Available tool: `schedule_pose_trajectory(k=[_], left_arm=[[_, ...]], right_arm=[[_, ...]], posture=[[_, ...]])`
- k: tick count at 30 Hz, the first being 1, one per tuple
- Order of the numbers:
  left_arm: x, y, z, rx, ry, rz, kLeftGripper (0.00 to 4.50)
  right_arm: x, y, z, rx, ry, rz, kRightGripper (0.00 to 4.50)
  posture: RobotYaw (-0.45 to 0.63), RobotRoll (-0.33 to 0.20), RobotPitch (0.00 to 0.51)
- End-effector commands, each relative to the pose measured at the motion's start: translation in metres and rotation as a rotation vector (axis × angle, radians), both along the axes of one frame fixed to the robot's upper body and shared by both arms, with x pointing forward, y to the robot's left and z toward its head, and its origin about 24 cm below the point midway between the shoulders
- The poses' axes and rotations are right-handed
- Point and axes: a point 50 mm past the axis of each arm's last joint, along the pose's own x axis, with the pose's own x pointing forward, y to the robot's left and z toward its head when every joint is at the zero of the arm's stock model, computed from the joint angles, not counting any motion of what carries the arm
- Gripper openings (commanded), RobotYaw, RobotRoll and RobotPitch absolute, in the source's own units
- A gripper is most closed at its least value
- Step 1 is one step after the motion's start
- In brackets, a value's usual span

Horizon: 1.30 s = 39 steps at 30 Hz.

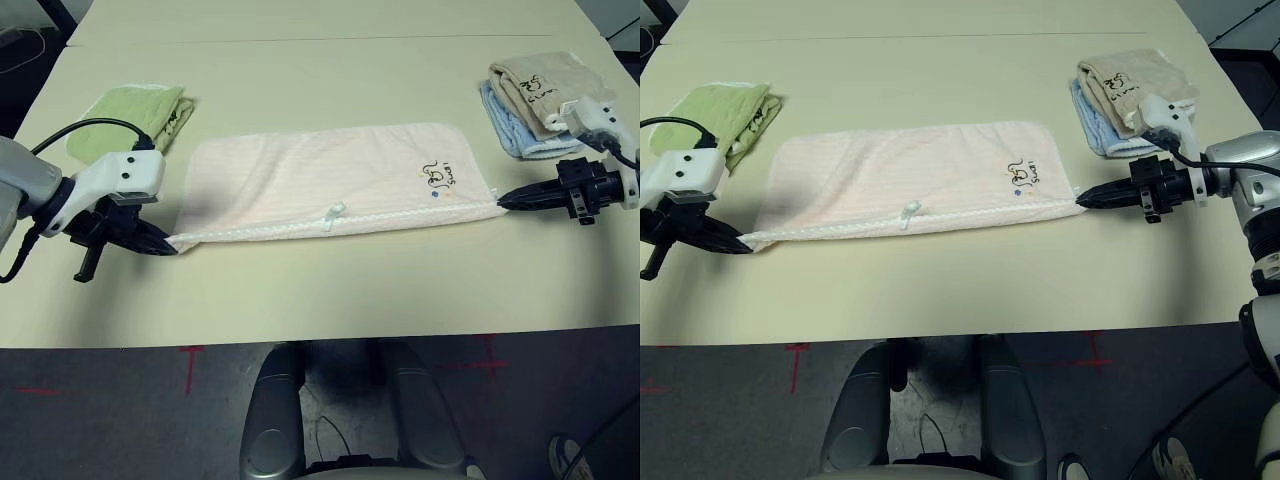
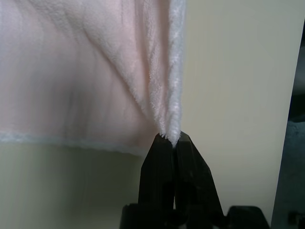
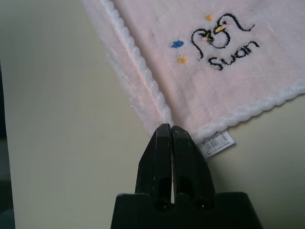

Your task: Fold the towel and set it aside.

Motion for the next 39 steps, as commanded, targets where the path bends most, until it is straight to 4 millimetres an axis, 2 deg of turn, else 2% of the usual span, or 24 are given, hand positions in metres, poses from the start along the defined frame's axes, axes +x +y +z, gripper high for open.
schedule_pose_trajectory(k=[1, 9, 14, 20, 32, 39], left_arm=[[0.012, 0.008, 0.005, 0.004, -0.051, 0.050, 0.04], [0.040, 0.002, 0.026, -0.062, -0.216, 0.073, 0.04], [0.050, 0.001, 0.029, -0.052, -0.293, 0.087, 0.04], [0.068, -0.002, 0.031, -0.071, -0.412, 0.149, 0.04], [0.085, -0.010, 0.032, -0.046, -0.469, 0.189, 0.04], [0.088, -0.010, 0.035, -0.054, -0.478, 0.202, 0.04]], right_arm=[[0.002, -0.012, 0.003, -0.001, -0.069, -0.069, 0.00], [0.016, -0.011, 0.015, 0.136, -0.225, -0.209, 0.00], [0.024, -0.010, 0.020, 0.170, -0.328, -0.306, 0.00], [0.033, -0.001, 0.018, 0.118, -0.388, -0.339, 0.00], [0.055, 0.032, 0.014, 0.032, -0.470, -0.384, 0.00], [0.059, 0.034, 0.019, 0.029, -0.520, -0.442, 0.00]], posture=[[0.03, 0.000, 0.294], [0.03, 0.000, 0.296], [0.03, 0.000, 0.296], [0.03, 0.000, 0.295], [0.04, 0.000, 0.303], [0.04, 0.000, 0.303]])
